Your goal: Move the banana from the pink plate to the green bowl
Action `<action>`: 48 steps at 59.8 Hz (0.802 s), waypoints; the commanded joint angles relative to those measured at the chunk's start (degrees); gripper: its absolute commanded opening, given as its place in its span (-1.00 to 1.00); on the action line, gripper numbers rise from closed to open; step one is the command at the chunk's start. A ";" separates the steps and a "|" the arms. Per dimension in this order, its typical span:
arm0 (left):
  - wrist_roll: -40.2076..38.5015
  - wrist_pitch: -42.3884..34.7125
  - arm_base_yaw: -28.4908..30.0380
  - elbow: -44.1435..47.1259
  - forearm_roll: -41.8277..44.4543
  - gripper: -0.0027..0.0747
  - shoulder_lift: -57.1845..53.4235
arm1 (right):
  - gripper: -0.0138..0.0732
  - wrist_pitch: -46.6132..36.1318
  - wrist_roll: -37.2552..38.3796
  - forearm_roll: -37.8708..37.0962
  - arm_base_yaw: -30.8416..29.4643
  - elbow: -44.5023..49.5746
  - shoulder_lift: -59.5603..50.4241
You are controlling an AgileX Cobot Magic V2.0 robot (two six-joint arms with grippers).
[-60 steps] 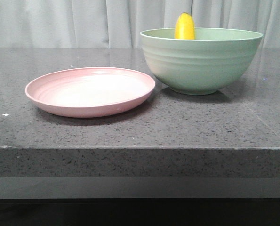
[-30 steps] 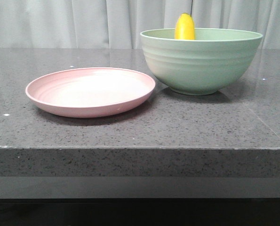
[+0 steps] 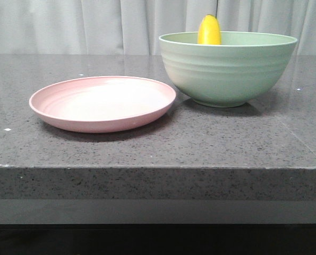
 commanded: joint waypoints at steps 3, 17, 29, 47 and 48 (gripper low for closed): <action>0.06 -5.09 -0.45 -1.39 0.44 -0.98 0.36 | -0.84 -4.81 -0.63 -0.01 -0.33 -1.52 0.41; 0.06 -5.24 3.02 4.41 5.87 -0.98 -6.25 | -0.84 -4.81 -0.63 -0.01 -0.33 -1.52 0.41; 0.06 -5.24 14.51 13.63 3.63 -0.98 -19.48 | -0.84 -4.81 -0.63 -0.01 -0.33 -1.52 0.41; 0.06 -1.09 22.54 17.90 3.18 -0.98 -23.23 | -0.84 -4.81 -0.63 -0.01 -0.33 -1.52 0.41; 0.06 -0.91 22.67 17.90 3.18 -0.98 -23.23 | -0.84 -4.81 -0.63 -0.01 -0.33 -1.52 0.41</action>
